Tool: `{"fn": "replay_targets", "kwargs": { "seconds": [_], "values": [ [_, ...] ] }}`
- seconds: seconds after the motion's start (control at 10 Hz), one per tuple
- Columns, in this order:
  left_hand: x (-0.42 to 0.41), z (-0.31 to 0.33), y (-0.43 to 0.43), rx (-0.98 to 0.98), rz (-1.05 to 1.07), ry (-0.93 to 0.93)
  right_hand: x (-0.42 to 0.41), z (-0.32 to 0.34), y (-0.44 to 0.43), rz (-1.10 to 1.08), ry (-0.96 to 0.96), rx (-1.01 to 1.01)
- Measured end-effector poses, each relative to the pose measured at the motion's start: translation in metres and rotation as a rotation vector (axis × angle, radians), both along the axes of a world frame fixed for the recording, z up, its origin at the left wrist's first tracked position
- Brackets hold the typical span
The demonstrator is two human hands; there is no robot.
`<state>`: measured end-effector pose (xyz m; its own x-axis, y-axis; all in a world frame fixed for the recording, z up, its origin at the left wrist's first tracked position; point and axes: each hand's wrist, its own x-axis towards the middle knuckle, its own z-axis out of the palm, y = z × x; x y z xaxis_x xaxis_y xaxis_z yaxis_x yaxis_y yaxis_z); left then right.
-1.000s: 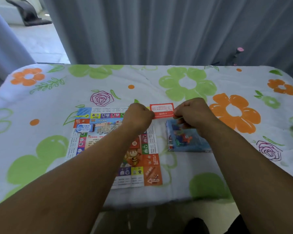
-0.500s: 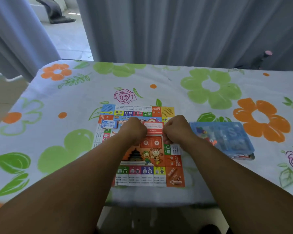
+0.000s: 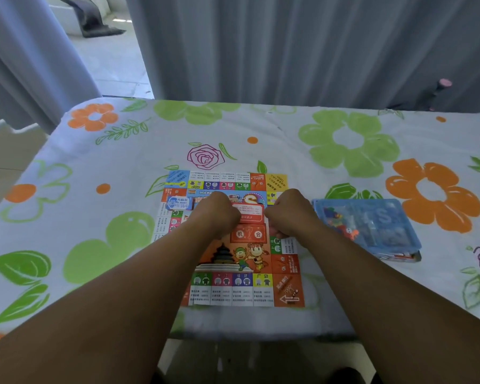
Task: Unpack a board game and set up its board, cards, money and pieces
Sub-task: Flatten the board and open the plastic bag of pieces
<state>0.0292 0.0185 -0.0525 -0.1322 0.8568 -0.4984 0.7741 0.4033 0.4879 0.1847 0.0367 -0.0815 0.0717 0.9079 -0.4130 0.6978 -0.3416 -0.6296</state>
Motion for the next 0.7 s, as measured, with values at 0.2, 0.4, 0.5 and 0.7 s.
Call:
{"fn": "replay_targets", "kwargs": {
  "seconds": [0.2, 0.4, 0.5, 0.7],
  "values": [
    [0.015, 0.001, 0.003, 0.100, -0.075, -0.044, 0.025, 0.021, 0.000, -0.051, -0.018, 0.101],
    [0.052, 0.010, 0.006, 0.167, -0.175, -0.079, 0.074, 0.037, -0.002, -0.136, -0.082, 0.189],
    [0.074, 0.014, 0.009, 0.204, -0.193, -0.101, 0.099, 0.041, -0.005, -0.173, -0.119, 0.196],
    [0.117, 0.018, 0.010, 0.263, -0.258, -0.110, 0.136, 0.043, -0.008, -0.163, -0.194, 0.198]
  ]
}}
